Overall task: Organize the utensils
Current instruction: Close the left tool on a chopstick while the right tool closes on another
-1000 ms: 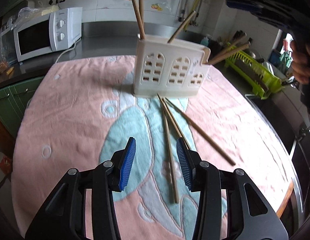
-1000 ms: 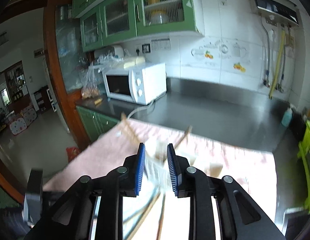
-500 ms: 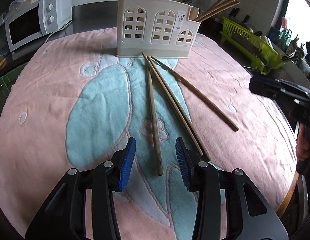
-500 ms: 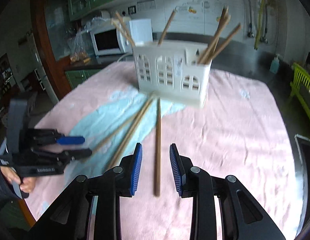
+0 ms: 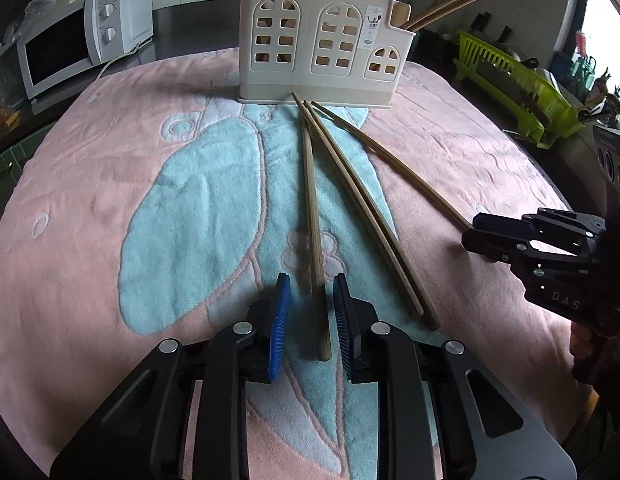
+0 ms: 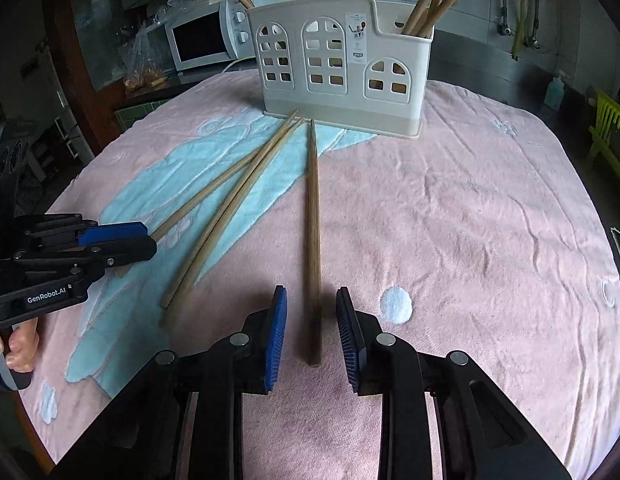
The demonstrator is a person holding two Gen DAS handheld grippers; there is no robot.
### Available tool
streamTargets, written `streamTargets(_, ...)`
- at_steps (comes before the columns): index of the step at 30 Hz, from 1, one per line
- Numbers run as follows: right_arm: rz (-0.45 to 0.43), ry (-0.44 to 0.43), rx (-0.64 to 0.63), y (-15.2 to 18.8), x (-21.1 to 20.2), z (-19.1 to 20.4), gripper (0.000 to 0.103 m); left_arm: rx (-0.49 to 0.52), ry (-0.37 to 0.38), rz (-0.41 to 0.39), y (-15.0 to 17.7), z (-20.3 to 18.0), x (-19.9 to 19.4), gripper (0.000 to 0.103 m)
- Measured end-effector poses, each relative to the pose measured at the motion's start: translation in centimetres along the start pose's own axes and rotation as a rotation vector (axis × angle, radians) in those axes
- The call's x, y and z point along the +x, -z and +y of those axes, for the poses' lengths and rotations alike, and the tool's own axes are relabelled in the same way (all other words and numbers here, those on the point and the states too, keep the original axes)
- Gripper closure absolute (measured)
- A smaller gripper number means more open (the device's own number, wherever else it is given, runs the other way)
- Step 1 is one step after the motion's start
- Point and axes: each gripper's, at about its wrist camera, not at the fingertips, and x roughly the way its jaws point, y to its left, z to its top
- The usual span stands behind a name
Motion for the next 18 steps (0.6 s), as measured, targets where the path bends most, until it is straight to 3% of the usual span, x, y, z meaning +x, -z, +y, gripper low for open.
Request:
streamTargets(7,-0.003,0.086,-0.071,0.4,-0.2,1.2,0.092,0.026,-0.065,-0.002,0.0,-0.4,-0.1,0.098)
streamTargets(8,-0.003,0.096,-0.076,0.4,-0.2,1.3,0.096,0.024,-0.064,0.001,-0.1,-0.3,-0.1,0.098)
streamTargets(13,-0.021,0.095,-0.058,0.4,-1.0,1.2,0.097,0.019,-0.039,-0.017,-0.4,-0.2,-1.0,0.098)
streamTargets(18,-0.092,0.089,-0.047,-0.3,-4.0,1.2,0.097,-0.007,-0.015,-0.093,-1.4,0.5,-3.4,0.098)
